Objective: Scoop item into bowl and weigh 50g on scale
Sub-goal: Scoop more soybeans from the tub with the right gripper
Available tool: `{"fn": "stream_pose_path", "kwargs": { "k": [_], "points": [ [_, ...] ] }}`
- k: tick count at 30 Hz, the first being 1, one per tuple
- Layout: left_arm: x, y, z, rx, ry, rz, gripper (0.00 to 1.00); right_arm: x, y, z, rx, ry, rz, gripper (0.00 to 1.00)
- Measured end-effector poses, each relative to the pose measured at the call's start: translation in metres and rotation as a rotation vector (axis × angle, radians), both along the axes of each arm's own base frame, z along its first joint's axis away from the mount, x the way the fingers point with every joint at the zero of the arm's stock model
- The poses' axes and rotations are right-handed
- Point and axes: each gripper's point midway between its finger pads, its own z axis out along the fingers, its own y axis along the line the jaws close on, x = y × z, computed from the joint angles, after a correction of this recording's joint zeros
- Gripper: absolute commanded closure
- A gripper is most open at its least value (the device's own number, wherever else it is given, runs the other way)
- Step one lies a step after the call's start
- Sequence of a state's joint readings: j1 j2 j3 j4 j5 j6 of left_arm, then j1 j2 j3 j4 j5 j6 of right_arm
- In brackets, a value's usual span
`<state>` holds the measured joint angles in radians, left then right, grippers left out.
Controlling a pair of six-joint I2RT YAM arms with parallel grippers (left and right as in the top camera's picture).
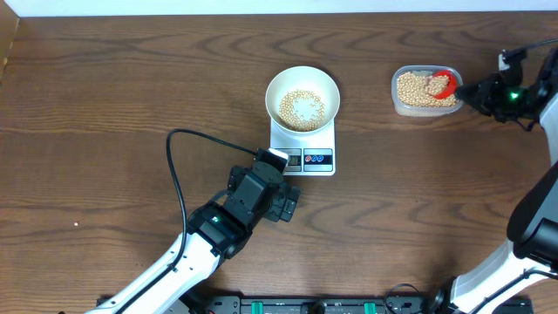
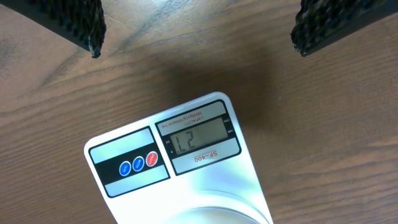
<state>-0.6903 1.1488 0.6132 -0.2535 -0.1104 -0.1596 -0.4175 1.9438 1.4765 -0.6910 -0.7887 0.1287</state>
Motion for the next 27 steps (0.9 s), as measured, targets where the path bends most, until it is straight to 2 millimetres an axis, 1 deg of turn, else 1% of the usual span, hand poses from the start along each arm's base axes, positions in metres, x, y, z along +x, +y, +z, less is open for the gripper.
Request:
{"fn": "stream_pose_path", "kwargs": {
  "k": [3, 7, 22, 27],
  "points": [
    [0.000, 0.000, 0.000, 0.000, 0.000, 0.000, 0.02, -0.001, -0.003, 0.004, 0.028, -0.014, -0.003, 0.99],
    [0.000, 0.000, 0.000, 0.000, 0.000, 0.000, 0.02, -0.002, -0.003, 0.010, 0.070, -0.035, 0.006, 0.99],
    [0.000, 0.000, 0.000, 0.000, 0.000, 0.000, 0.02, -0.002, 0.010, 0.024, 0.150, -0.087, 0.058, 0.99],
    [0.000, 0.000, 0.000, 0.000, 0.000, 0.000, 0.02, -0.003, 0.016, 0.032, 0.197, -0.113, 0.082, 0.99]
  ]
}}
